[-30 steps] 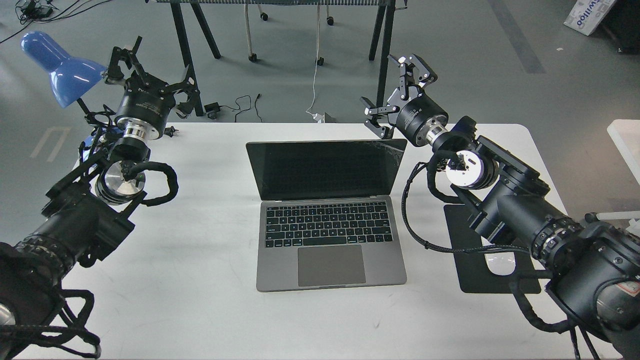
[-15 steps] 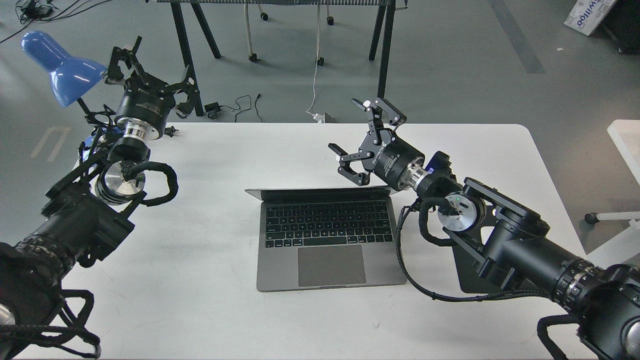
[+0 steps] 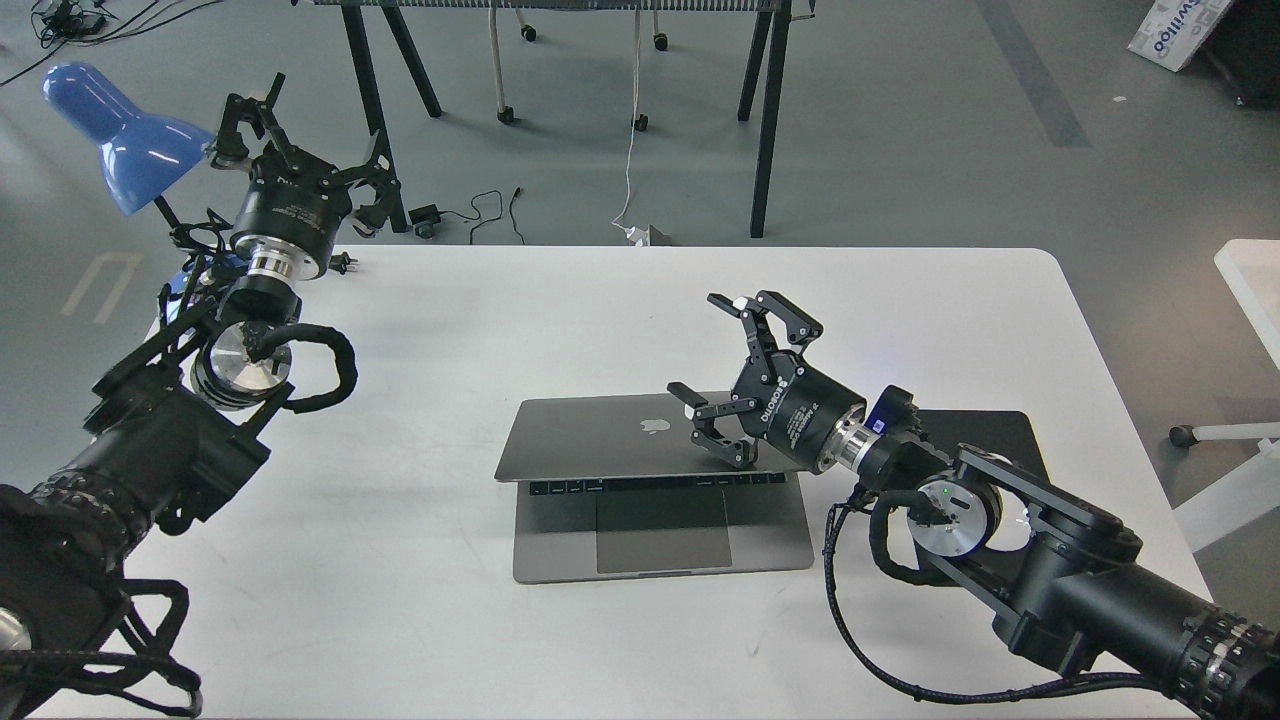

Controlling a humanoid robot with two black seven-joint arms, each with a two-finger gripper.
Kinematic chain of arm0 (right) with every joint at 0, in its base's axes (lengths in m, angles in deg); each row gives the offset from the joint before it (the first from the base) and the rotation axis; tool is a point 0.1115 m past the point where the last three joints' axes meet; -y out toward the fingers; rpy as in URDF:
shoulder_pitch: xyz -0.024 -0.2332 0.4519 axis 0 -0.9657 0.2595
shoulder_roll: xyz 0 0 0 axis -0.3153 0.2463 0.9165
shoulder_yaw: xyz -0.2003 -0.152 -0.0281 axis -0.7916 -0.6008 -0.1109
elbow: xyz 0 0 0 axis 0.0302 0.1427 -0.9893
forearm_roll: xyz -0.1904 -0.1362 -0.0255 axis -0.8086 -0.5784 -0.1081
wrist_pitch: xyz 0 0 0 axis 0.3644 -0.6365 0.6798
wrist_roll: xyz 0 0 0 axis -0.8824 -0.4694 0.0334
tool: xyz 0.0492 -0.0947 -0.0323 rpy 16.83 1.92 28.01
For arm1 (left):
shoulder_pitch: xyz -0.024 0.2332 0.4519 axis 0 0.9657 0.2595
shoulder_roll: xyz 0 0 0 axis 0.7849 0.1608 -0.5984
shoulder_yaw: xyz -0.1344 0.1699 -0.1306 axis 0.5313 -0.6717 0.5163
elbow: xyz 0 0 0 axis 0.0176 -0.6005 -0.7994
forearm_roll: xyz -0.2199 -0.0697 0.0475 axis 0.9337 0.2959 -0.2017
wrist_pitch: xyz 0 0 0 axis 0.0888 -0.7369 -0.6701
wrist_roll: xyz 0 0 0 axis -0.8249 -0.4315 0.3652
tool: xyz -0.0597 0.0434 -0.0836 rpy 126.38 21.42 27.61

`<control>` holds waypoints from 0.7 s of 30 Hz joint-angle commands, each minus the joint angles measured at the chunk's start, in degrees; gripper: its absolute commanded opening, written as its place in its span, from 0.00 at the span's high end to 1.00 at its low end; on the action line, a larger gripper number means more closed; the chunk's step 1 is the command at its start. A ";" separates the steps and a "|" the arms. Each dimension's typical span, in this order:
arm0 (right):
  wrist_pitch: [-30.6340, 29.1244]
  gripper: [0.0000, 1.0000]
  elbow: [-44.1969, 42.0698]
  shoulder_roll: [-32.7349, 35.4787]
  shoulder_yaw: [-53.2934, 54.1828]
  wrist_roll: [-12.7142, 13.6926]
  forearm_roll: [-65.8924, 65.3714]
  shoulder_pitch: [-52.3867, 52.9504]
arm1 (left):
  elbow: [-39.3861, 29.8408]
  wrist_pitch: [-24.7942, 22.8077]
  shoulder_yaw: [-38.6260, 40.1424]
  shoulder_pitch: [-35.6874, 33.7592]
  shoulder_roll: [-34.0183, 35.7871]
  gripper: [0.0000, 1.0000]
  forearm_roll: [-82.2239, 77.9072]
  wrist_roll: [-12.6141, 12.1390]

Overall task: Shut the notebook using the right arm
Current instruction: 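Push the laptop screen down toward the keyboard with the right gripper, then press the closed lid flat with the right gripper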

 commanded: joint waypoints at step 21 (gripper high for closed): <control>7.76 0.00 -5.29 -1.68 -7.97 0.10 -4.79 -1.51 | 0.00 0.00 0.03 0.00 0.00 0.00 0.00 0.00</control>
